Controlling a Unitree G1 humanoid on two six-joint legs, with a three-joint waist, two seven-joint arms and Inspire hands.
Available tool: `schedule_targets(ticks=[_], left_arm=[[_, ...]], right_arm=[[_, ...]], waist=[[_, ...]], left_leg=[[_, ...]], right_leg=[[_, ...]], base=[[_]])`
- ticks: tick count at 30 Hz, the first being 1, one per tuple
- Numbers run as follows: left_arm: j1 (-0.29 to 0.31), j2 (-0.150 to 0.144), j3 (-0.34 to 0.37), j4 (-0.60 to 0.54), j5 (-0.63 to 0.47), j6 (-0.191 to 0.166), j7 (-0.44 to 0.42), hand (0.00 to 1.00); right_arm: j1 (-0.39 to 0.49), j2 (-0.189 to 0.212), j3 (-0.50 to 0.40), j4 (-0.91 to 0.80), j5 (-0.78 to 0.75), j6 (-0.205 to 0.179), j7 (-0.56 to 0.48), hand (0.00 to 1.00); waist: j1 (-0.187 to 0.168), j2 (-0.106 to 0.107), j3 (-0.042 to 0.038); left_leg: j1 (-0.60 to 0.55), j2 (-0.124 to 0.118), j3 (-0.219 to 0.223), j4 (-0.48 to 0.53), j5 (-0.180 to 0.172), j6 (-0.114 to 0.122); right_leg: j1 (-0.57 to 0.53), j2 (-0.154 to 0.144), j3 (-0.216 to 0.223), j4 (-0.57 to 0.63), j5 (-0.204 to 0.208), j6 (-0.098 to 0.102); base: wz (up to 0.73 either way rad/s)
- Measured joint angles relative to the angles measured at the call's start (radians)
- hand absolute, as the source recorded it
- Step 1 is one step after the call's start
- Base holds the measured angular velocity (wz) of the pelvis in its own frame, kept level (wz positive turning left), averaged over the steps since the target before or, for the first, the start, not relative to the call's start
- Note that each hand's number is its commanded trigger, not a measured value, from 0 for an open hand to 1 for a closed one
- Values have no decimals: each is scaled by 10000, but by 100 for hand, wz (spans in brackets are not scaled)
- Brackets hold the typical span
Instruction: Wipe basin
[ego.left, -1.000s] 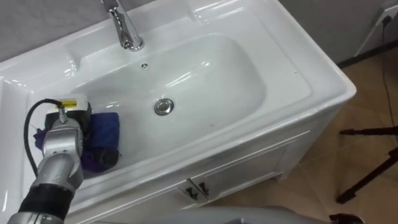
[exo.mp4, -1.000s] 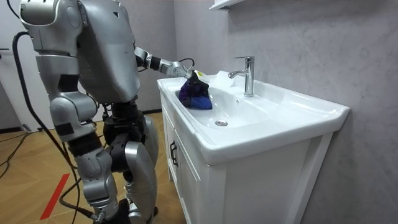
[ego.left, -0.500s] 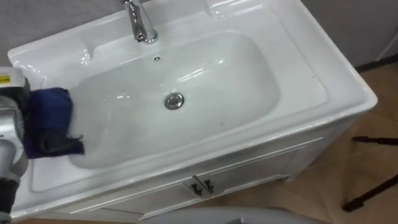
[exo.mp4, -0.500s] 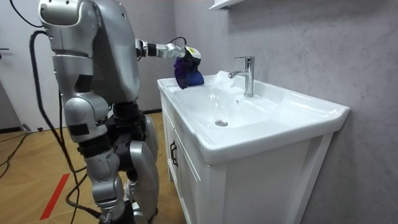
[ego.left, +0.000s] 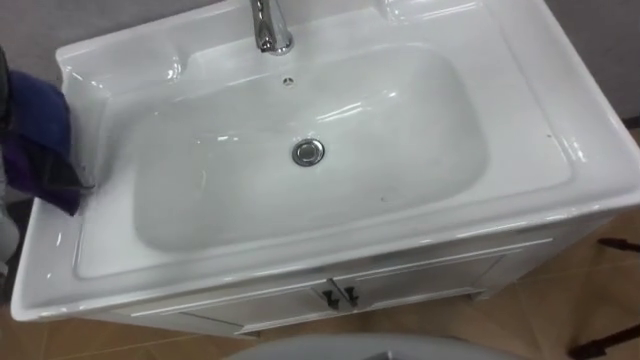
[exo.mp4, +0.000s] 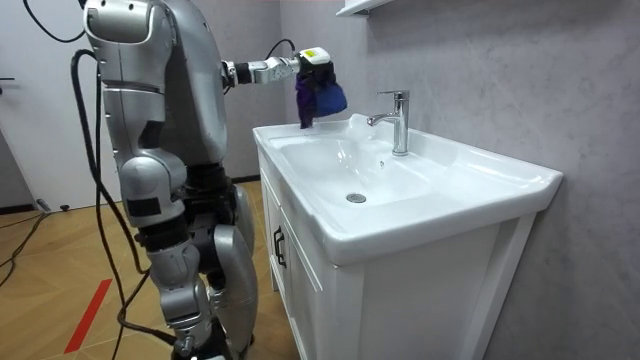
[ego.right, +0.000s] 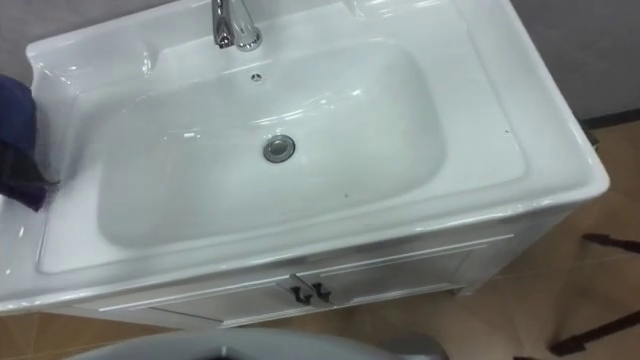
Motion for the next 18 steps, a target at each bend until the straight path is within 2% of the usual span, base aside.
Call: schedule_targets(ticks=[9, 12, 13, 14, 15, 18], left_arm=[[0, -1, 0, -362, 0, -15, 468, 100], [1, -1, 0, -361, -4, -15, 469, 100], [1, -2, 0, -361, 6, -15, 469, 100], [1, -2, 1, -363, 18, -15, 470, 100], [1, -5, 1, -362, 19, -15, 470, 100], [2, -64, 1, -362, 19, -15, 469, 100]], right_arm=[[121, 3, -1, 62, 0, 110, 13, 0], [177, 8, -1, 70, 0, 123, 28, 0], [186, 12, -1, 71, 5, 131, 35, 0], [195, 31, -1, 70, 7, 205, 45, 0], [185, 51, 0, 61, 4, 280, 84, 0], [185, 67, 5, 56, 4, 327, 171, 0]], waist=[[-22, -24, 25], [0, -59, 48], [0, -120, 83], [0, -99, 60], [17, -134, 81], [50, -171, 65]], left_leg=[[121, 0, 36, -74, 0, 1], [125, 0, 35, -69, 1, 2], [124, 0, 34, -66, 1, 2], [122, 0, 34, -54, 2, 3], [124, -2, 36, -33, 2, 3], [126, -1, 37, -29, 2, 3]], right_leg=[[35, 11, 54, 23, -2, 0], [-3, 9, 49, 16, -4, 3], [-6, 10, 74, 17, -9, 5], [-11, 13, 99, 7, -20, 4], [-16, 19, 137, 5, -36, 5], [-3, 26, 143, 22, -33, 3]], base=[[-2], [0], [0], [0], [0], [0]])
